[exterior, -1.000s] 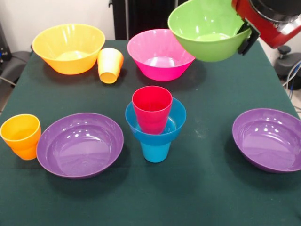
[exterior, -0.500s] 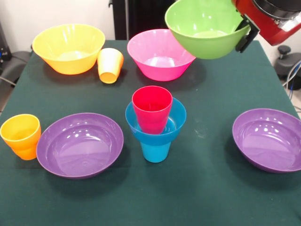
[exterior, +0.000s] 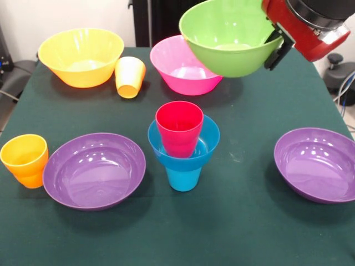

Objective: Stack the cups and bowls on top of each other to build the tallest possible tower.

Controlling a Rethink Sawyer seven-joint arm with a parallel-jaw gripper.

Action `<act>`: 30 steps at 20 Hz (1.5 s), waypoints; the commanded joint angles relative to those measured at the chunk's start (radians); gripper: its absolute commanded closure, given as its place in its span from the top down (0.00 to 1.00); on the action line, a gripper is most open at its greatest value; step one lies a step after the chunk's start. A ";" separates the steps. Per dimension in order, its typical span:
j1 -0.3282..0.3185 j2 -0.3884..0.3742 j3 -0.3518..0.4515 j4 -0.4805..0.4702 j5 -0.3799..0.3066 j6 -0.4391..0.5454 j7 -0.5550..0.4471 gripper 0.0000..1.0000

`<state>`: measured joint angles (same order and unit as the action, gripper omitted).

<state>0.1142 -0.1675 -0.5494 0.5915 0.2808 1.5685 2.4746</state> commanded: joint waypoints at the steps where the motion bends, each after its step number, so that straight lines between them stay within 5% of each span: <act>1: -0.036 0.037 0.073 -0.068 -0.079 0.065 -0.176 0.00; 30: -0.080 0.106 0.060 -0.212 -0.077 0.156 -0.238 0.00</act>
<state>0.0576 -0.0646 -0.5498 0.3907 0.2474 1.6138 2.4740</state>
